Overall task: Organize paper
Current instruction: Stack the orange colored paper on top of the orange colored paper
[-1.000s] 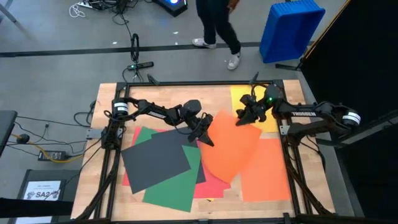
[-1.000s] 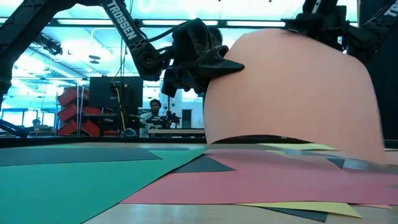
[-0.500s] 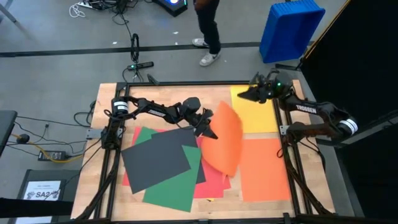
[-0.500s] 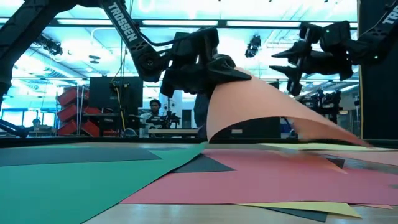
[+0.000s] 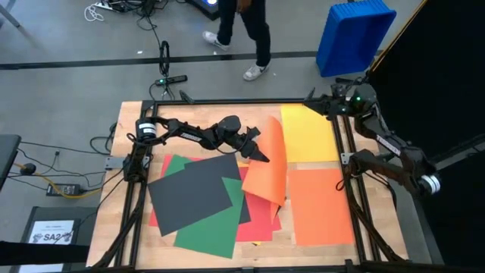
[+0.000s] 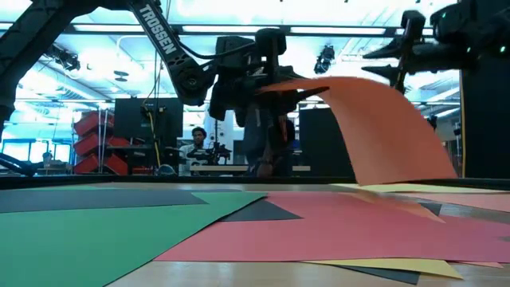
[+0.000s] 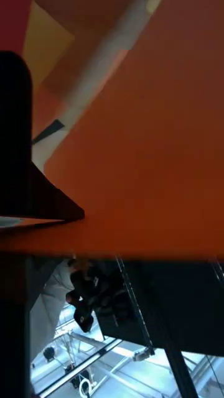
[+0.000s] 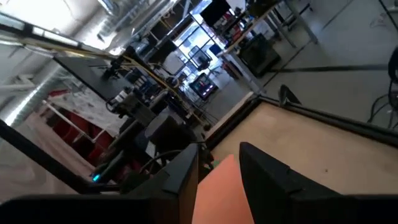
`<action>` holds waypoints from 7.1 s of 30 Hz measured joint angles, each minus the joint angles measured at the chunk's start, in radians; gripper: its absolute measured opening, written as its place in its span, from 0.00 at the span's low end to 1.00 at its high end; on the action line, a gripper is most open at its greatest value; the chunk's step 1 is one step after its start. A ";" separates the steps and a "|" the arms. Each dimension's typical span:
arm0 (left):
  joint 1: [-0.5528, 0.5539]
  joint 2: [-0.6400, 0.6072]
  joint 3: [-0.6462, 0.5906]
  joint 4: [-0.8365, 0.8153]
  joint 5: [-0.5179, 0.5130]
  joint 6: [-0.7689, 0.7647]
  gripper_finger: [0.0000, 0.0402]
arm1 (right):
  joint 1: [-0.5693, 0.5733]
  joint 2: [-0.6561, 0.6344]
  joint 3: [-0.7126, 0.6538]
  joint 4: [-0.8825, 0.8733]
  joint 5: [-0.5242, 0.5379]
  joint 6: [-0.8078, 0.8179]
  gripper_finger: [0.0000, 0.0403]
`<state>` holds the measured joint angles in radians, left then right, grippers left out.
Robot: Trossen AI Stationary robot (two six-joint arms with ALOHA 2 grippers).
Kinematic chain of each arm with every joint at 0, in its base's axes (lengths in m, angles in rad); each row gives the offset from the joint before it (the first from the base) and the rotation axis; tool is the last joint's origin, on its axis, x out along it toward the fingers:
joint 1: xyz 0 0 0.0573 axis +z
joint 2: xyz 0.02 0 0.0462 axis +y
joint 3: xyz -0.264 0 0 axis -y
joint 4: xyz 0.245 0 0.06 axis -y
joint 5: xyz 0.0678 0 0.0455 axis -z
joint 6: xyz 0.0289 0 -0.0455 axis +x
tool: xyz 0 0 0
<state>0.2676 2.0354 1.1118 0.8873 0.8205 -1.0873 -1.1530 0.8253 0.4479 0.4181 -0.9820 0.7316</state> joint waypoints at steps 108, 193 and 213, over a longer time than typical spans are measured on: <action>-0.491 0.451 0.690 -0.549 -0.954 -0.340 0.00 | 0.279 -0.154 0.612 -1.430 0.770 -0.832 0.11; -0.426 0.441 1.198 -1.681 -0.774 0.111 0.42 | 0.279 -0.152 0.612 -1.423 0.748 -0.831 0.13; -0.575 0.462 1.220 -1.726 -0.933 0.611 0.02 | 0.297 -0.178 0.612 -1.392 0.645 -0.863 0.07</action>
<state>-0.3069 2.4976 2.3318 -0.8383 -0.1123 -0.4763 -0.8559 0.6477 1.0595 -0.9741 -0.3370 -0.1312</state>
